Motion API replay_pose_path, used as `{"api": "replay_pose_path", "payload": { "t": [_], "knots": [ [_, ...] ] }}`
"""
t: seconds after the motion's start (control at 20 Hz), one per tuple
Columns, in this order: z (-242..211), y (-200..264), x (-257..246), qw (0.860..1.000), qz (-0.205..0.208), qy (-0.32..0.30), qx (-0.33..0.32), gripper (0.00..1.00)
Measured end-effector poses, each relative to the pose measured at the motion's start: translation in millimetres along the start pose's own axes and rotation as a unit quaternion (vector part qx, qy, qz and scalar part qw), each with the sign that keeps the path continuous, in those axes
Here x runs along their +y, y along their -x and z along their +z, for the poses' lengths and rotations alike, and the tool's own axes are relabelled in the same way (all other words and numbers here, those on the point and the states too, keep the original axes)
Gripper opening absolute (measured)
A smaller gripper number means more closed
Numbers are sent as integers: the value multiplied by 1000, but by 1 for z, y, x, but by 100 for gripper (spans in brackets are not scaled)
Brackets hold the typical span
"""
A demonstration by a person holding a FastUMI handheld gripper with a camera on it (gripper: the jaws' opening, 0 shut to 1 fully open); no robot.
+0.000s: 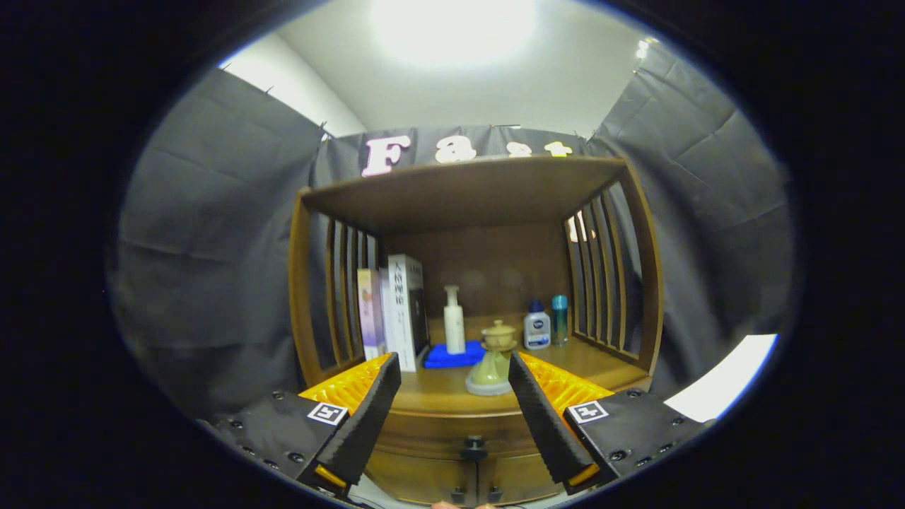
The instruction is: Pull open the drawer, take out the items inside it, and place them on the countertop above the cabinet.
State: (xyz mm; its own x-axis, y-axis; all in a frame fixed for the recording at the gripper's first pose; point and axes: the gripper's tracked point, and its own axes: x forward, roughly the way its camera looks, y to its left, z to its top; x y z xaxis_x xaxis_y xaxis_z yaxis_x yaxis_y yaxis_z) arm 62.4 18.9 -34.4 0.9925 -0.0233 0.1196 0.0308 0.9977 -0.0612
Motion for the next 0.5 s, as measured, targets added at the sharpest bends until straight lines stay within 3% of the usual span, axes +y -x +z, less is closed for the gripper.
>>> {"api": "replay_pose_path", "payload": {
  "t": [0.2,0.5],
  "knots": [
    [27,15,-6,999,12,-26,13,97],
    [51,42,-35,1000,-16,-4,10,97]
  ]
}}
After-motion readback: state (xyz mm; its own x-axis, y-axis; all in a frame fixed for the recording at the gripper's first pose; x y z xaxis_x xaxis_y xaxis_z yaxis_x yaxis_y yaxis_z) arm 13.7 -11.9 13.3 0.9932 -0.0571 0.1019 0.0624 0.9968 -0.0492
